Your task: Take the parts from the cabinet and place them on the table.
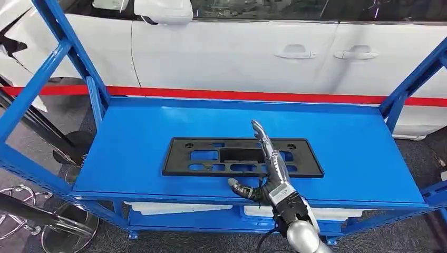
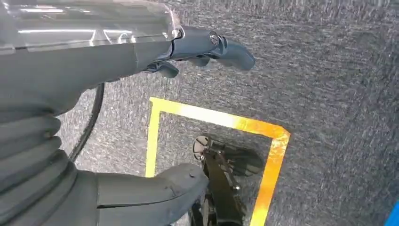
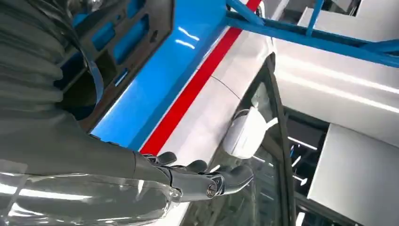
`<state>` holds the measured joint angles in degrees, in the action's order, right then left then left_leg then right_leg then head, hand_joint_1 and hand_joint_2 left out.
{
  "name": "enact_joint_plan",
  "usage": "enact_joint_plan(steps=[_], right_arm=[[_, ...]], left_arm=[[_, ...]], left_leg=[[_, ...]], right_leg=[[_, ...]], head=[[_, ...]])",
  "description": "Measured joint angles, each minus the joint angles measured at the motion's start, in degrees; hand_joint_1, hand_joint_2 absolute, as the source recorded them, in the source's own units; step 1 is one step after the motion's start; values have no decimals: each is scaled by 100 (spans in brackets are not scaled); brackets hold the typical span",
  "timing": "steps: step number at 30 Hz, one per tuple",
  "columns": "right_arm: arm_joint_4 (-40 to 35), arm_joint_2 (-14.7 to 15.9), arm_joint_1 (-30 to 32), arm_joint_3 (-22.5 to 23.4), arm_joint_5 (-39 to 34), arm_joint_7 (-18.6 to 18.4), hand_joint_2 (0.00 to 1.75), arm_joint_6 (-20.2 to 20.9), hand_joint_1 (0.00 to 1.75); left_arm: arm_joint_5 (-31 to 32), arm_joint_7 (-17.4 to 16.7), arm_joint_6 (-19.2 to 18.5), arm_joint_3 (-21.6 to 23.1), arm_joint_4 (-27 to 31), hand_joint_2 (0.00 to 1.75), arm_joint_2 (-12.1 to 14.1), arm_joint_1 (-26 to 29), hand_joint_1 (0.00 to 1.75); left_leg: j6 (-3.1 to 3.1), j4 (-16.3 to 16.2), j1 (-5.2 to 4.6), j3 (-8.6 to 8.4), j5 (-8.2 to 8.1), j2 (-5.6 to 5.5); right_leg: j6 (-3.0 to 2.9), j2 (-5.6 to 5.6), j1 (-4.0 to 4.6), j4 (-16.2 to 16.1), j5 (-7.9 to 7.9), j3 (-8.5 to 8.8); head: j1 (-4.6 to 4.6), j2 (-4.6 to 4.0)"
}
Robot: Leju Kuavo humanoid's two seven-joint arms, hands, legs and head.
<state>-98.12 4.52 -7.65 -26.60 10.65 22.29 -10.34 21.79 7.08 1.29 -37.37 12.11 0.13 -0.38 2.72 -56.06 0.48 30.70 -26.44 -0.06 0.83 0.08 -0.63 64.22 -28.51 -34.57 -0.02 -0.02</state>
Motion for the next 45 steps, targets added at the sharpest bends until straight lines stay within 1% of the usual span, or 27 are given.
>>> enact_joint_plan(steps=[1, 2, 5, 7, 8, 10, 11, 12, 13, 16, 17, 21, 22, 23, 25, 27, 28, 29, 31, 32, 36, 38, 39, 41, 42, 43, 45], right_arm=[[31, 84, -74, -49, 414, -265, 175, -29, 0], [66, 119, -149, -88, 640, -374, 175, -37, 0], [269, 259, -190, -177, 1154, -469, 175, -96, 0], [405, 298, -282, -217, 1296, -491, 175, -94, 0], [474, 319, -348, -267, 1475, -560, 175, -90, 0], [648, 374, -444, -381, 2067, -767, 175, -107, 0], [750, 409, -468, -435, 2318, -832, 175, -114, 0], [877, 438, -491, -508, 2543, -872, 175, -109, 0], [981, 466, -504, -570, 2670, -896, 175, -107, 0], [1136, 516, -593, -653, 2771, -895, 175, -101, 0], [1194, 538, -633, -684, 2822, -909, 175, -48, 0], [1406, 691, -817, -905, 3053, -1000, 175, 254, 0], [1444, 735, -842, -943, 3106, -1005, 175, 264, 0], [1486, 772, -892, -988, 3192, -1013, 175, 260, 0], [1603, 787, -1035, -1130, 3414, -1112, 175, 175, 0], [1688, 787, -1051, -1240, 3668, -1243, 175, 41, 0], [1752, 783, -1058, -1329, 3862, -1348, 175, -32, 0], [1799, 750, -1086, -1406, 4022, -1449, 175, -92, 0], [1915, 634, -1182, -1526, 4403, -1696, 175, -337, 0], [1990, 575, -1239, -1574, 4602, -1825, 175, -488, 0], [2380, 143, -1382, -1849, 5169, -2193, 175, -916, 0], [2488, 9, -1429, -1919, 5213, -2233, 175, -942, 0], [2527, -41, -1460, -1946, 5224, -2244, 175, -953, 0], [2628, -122, -1481, -1996, 5246, -2253, 175, -995, 0], [2687, -157, -1481, -2022, 5248, -2259, 175, -1041, 0], [2743, -212, -1481, -2037, 5248, -2262, 175, -1084, 0], [2864, -358, -1503, -2059, 5248, -2262, 175, -1181, 0]], left_arm=[[4, 42, -29, 2, 0, 175, 0, -2, 0], [15, 59, -46, 0, 0, 175, 0, -7, 0], [35, 116, -77, 0, 0, 175, 2, -29, 0], [44, 118, -88, 2, 0, 175, 7, -26, 0], [52, 118, -96, 2, -2, 175, 4, -25, 0], [103, 118, -114, 2, 0, 175, 22, -33, 0], [122, 118, -120, 2, 0, 175, 24, -32, 0], [144, 118, -129, 2, 0, 175, 26, -25, 0], [159, 118, -131, 2, -2, 175, 28, -14, 0], [177, 118, -138, 2, -2, 175, 39, -23, 0], [186, 116, -142, 0, -2, 175, 39, -30, 0], [227, 118, -166, 0, -2, 175, 55, -31, 0], [240, 118, -166, 0, -2, 175, 55, -33, 0], [245, 118, -171, 0, 0, 175, 55, -36, 0], [291, 118, -173, 0, 0, 175, 55, -42, 0], [315, 118, -173, 0, 0, 175, 55, -42, 0], [341, 118, -173, 0, -2, 175, 55, -39, 0], [345, 120, -173, 0, 0, 175, 55, -38, 0], [376, 120, -173, 0, 0, 175, 52, -47, 0], [407, 121, -173, 0, 0, 175, 52, -51, 0], [511, 118, -164, -2, 0, 175, 48, -78, 0], [527, 118, -164, 0, 0, 175, 44, -90, 0], [529, 118, -164, 0, -2, 175, 42, -89, 0], [533, 118, -160, -2, 0, 175, 46, -85, 0], [549, 118, -160, -5, 0, 175, 44, -81, 0], [573, 118, -160, -5, -2, 175, 44, -75, 0], [610, 118, -160, -7, -2, 175, 44, -74, 0]], left_leg=[[-13, -3, -6, -13, -9, 1], [-37, -13, -47, 9, -18, 7], [-105, -27, -26, 45, -2, 4], [-179, -113, -22, 73, -99, -3], [-209, -284, -21, 143, -227, -1], [-257, -1293, 5, 601, -740, -2], [-273, -1709, 10, 801, -877, -1], [-291, -1922, 21, 910, -880, -1], [-298, -1819, 33, 873, -744, 0], [-305, -367, 80, 188, 28, 3], [-300, -158, 63, 85, -58, -5], [-147, -42, 16, 71, 16, -24], [-84, 25, 48, 46, 61, -19], [-54, 42, 55, 49, 82, -19], [-11, 45, 48, 66, 96, 1], [-6, 45, 42, 74, 96, 0], [-6, 44, 43, 72, 96, -4], [-8, 42, 43, 69, 95, -8], [-31, 12, 43, 66, 81, -15], [-56, 0, 42, 68, 71, -13], [-223, -18, 23, 97, 71, -8], [-277, -159, 51, 155, -72, -11], [-293, -433, 51, 273, -264, -9], [-336, -1404, 56, 705, -724, -11], [-350, -1794, 57, 894, -833, -10], [-352, -1876, 59, 942, -792, -9], [-343, -1312, 62, 688, -375, -8]], right_leg=[[-55, -4, 11, -600, 210, 295], [-76, -10, 46, -736, 117, 349], [-86, -6, 66, -722, 146, 298], [-161, -29, -8, -801, 201, 321], [-181, -14, -7, -809, 211, 320], [-216, -27, 0, -804, 211, 311], [-217, -36, 1, -795, 210, 306], [-217, -37, -1, -784, 208, 301], [-216, -36, -9, -780, 206, 307], [-155, -25, -39, -728, 167, 319], [-117, -20, -17, -724, 153, 315], [24, -9, -12, -808, 227, 321], [47, -6, -15, -811, 211, 325], [66, -10, -31, -670, 73, 272], [100, -7, -25, 262, -457, -143], [112, -7, -27, 1075, -719, -517], [111, -8, -29, 1091, -649, -530], [106, -9, -38, 823, -446, -407], [78, -11, -56, -228, 77, 119], [47, -11, -55, -673, 180, 335], [-67, 13, 29, -715, 137, 309], [-147, -6, -27, -782, 187, 330], [-186, -13, -27, -783, 184, 323], [-212, -29, -8, -779, 177, 322], [-220, -32, -1, -766, 172, 314], [-229, -32, 0, -755, 164, 312], [-232, -15, 0, -726, 140, 321]], head=[[0, 0], [0, 0], [-2, 0], [0, 0], [0, 0], [-2, 0], [0, 0], [-2, 0], [-2, 0], [-2, 0], [-2, 0], [0, 0], [2, 0], [2, 0], [4, 0], [4, 0], [4, 0], [2, 0], [2, 0], [2, 0], [2, 0], [2, 0], [-2, 0], [0, 0], [-2, 0], [0, 0], [0, 0]])
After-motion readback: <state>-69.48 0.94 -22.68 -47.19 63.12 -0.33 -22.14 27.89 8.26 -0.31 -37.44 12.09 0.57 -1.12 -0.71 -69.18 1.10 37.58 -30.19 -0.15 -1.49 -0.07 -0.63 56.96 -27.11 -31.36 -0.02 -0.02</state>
